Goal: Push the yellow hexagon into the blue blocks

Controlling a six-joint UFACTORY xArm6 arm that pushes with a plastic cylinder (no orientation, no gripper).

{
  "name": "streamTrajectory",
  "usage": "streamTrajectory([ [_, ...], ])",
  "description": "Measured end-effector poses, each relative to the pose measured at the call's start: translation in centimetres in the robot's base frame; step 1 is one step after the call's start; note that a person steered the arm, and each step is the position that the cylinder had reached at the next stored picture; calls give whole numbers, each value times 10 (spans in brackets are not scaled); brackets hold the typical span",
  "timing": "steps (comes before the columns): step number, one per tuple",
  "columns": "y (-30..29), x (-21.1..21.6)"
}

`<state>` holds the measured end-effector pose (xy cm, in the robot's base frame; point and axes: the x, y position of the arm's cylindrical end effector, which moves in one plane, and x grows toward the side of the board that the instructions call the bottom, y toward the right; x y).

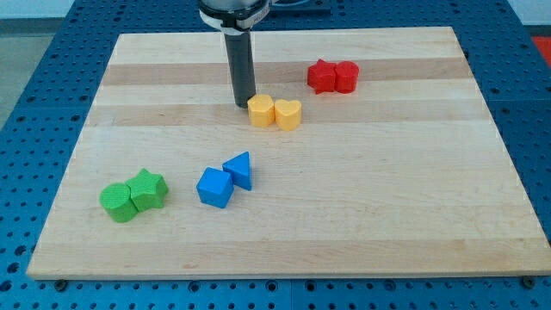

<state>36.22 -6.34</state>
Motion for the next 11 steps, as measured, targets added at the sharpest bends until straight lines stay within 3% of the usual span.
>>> streamTrajectory([
  [2,11,-19],
  [3,52,-24],
  [5,36,9],
  [9,2,8],
  [11,2,56],
])
